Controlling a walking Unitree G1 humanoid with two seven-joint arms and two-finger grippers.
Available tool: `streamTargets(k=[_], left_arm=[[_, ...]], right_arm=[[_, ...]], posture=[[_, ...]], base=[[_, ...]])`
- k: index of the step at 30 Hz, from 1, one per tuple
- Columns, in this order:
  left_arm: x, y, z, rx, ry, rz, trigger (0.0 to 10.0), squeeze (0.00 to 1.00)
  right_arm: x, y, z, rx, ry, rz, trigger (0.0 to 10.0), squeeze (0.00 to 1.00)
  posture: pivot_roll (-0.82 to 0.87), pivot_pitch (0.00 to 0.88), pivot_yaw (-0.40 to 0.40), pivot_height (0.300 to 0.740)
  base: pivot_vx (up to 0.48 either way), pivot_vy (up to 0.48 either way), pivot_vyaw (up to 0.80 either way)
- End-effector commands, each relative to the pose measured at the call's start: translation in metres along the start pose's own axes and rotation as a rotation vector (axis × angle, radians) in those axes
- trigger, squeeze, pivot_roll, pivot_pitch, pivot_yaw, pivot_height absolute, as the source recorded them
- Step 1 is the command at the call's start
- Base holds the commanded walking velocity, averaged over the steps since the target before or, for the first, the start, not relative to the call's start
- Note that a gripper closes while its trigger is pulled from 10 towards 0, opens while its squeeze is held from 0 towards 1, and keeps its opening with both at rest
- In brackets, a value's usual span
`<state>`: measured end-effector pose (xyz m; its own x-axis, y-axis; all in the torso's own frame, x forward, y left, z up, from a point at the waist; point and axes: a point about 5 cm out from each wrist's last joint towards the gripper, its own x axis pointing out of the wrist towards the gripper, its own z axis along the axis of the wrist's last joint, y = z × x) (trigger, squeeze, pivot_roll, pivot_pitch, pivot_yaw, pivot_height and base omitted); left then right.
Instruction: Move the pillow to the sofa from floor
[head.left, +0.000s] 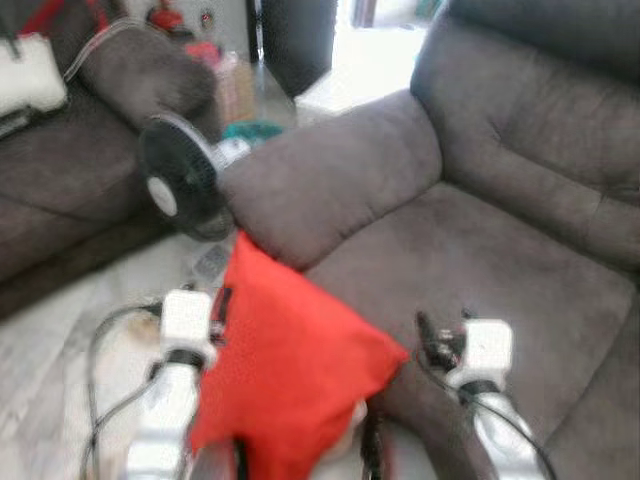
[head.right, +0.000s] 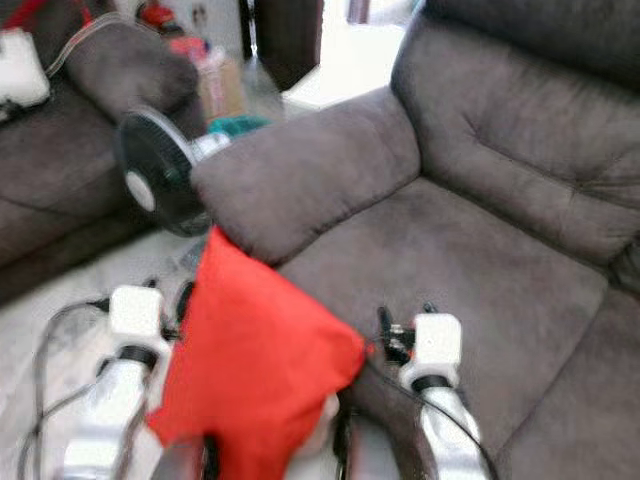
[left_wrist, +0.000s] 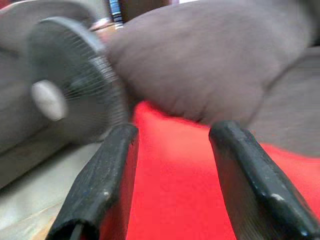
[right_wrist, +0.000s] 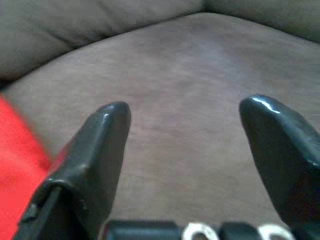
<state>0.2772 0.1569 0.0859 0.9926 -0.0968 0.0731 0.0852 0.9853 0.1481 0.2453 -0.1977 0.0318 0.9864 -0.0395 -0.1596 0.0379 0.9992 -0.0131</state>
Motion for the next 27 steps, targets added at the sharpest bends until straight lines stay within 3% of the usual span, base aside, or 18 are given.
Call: streamTargets(k=[1, 6, 12, 19, 20, 21, 27], left_arm=[[-0.005, 0.014, -0.006, 0.022, 0.025, 0.035, 10.0, 0.0], [-0.009, 0.015, -0.01, 0.023, 0.039, 0.035, 10.0, 0.0], [-0.021, 0.021, -0.023, 0.046, 0.087, 0.055, 10.0, 0.0], [-0.024, 0.022, -0.027, 0.045, 0.102, 0.059, 10.0, 0.0], [-0.024, 0.022, -0.027, 0.044, 0.102, 0.059, 10.0, 0.0], [-0.022, 0.02, -0.026, 0.044, 0.099, 0.057, 10.0, 0.0], [-0.021, 0.021, -0.025, 0.043, 0.091, 0.062, 10.0, 0.0]], right_arm=[[0.003, 0.013, 0.001, 0.023, 0.001, 0.04, 10.0, 0.0], [0.002, 0.016, -0.004, 0.012, 0.039, 0.073, 10.0, 0.0], [-0.002, 0.019, -0.008, -0.007, 0.085, 0.215, 10.0, 0.0], [0.004, 0.014, -0.008, 0.032, 0.101, 0.229, 10.0, 0.0], [0.005, 0.015, -0.008, 0.033, 0.102, 0.234, 10.0, 0.88], [0.01, 0.017, -0.008, 0.04, 0.109, 0.235, 10.0, 1.0], [0.024, 0.024, -0.004, 0.08, 0.107, 0.255, 10.0, 1.0]], posture=[[0.06, 0.05, -0.047, 0.545], [0.06, 0.05, -0.048, 0.545], [0.06, 0.052, -0.049, 0.545], [0.06, 0.05, -0.053, 0.545], [0.06, 0.05, -0.053, 0.545], [0.07, 0.049, -0.057, 0.545], [0.07, 0.051, -0.062, 0.545]], base=[[0.0, 0.0, 0.0], [0.0, 0.0, 0.0], [0.0, 0.0, 0.0], [0.0, 0.0, 0.0], [0.0, 0.0, 0.0], [0.0, 0.0, 0.0], [0.0, 0.0, 0.0]])
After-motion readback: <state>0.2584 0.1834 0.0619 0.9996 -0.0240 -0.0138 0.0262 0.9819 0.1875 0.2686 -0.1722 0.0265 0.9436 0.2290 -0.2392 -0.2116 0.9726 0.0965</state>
